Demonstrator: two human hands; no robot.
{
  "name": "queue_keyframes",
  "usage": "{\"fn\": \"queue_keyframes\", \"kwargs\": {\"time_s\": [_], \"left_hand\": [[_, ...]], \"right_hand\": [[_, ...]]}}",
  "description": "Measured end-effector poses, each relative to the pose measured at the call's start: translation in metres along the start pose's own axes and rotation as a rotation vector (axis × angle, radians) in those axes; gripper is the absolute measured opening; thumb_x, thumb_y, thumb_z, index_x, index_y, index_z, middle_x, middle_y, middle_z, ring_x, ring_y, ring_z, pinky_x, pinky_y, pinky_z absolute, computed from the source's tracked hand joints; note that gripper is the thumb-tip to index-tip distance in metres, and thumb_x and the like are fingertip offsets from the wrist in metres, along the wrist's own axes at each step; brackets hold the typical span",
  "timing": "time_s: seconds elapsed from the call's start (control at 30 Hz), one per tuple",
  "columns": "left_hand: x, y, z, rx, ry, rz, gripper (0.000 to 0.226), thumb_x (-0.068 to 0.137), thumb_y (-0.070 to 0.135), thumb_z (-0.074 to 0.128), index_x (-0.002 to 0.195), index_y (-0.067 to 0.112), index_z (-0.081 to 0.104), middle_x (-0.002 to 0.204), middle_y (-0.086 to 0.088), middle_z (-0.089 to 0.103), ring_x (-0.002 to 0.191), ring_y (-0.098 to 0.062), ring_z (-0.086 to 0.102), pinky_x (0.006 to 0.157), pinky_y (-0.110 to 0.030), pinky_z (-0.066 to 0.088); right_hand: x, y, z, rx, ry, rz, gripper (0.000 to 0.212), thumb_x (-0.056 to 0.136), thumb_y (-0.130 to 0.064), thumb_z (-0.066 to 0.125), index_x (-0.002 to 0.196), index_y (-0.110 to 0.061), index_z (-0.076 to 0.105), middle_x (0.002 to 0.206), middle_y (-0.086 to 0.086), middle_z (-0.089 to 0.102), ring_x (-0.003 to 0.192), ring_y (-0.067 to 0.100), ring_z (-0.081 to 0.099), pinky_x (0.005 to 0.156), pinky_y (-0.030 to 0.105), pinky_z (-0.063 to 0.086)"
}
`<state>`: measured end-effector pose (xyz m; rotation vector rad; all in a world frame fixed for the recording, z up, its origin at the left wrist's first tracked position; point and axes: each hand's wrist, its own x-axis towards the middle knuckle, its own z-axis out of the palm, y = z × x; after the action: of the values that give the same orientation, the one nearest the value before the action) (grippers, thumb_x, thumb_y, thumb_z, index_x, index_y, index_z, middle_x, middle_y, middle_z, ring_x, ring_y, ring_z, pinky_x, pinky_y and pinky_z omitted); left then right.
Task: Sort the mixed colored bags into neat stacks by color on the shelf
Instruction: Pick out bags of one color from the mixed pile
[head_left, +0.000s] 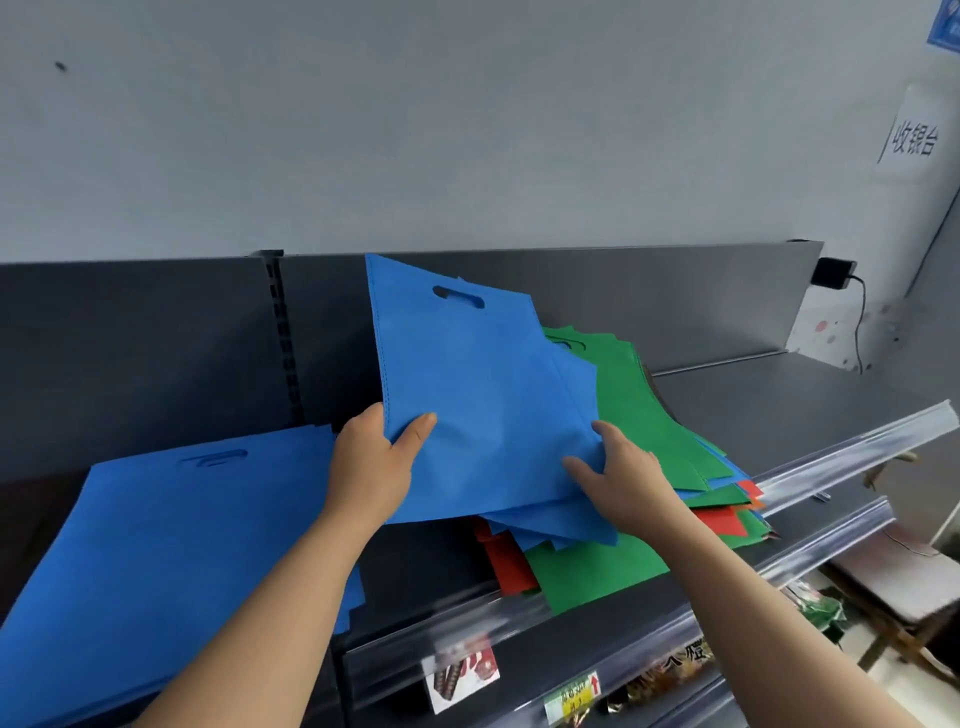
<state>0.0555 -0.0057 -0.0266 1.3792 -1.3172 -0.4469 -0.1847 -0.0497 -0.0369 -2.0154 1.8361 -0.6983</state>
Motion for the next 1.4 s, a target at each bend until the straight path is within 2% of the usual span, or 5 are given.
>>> {"fn": "queue_keyframes", "kwargs": {"time_s": [0.37,0.53,0.7,1.07,1.4], "left_hand": [[-0.017,-0.021,-0.084,-0.085,0.073,0.001,0.007,0.093,0.029,0.060,0.098,0.032,0.061,0.093,0.017,0.068,0.081,0.008,0.061,0.062,-0.009,0.044],[-0.021,-0.036,-0.135,0.007,0.178,-0.014,0.006,0.093,0.028,0.059,0.097,0.025,0.062,0.085,0.013,0.066,0.070,0.006,0.058,0.055,-0.008,0.041],[-0.033,-0.059,-0.178,0.092,0.237,-0.067,0.007,0.093,0.029,0.058,0.092,0.024,0.062,0.080,0.008,0.065,0.068,-0.008,0.058,0.054,-0.020,0.041],[-0.067,-0.105,-0.242,0.531,0.159,-0.347,0.038,0.090,0.052,0.054,0.075,0.017,0.058,0.063,0.001,0.058,0.054,-0.017,0.054,0.049,-0.027,0.035],[-0.063,-0.111,-0.236,0.762,-0.172,-0.478,0.075,0.094,0.043,0.052,0.149,0.007,0.015,0.150,-0.010,0.032,0.134,-0.028,0.033,0.102,-0.036,0.037]], "right_hand": [[-0.010,-0.080,0.039,0.035,-0.049,-0.015,0.066,0.094,-0.043,0.049,0.147,-0.014,0.023,0.131,0.008,0.052,0.122,0.028,0.047,0.113,0.051,0.021],[-0.022,-0.125,0.065,0.161,-0.115,-0.114,0.065,0.093,-0.037,0.053,0.147,-0.014,0.024,0.134,0.010,0.049,0.104,0.023,0.055,0.090,0.035,0.044],[-0.036,-0.162,0.090,0.204,-0.176,-0.181,0.058,0.093,-0.032,0.055,0.142,-0.012,0.031,0.105,0.000,0.051,0.086,0.017,0.054,0.071,0.027,0.042],[-0.057,-0.191,0.146,0.074,-0.345,-0.103,0.059,0.095,-0.034,0.051,0.145,-0.010,0.029,0.131,0.007,0.052,0.093,0.017,0.060,0.072,0.028,0.049],[-0.067,-0.187,0.157,-0.097,-0.386,-0.176,0.065,0.094,-0.034,0.053,0.147,-0.011,0.024,0.147,0.006,0.037,0.126,0.023,0.045,0.099,0.031,0.039]]}}
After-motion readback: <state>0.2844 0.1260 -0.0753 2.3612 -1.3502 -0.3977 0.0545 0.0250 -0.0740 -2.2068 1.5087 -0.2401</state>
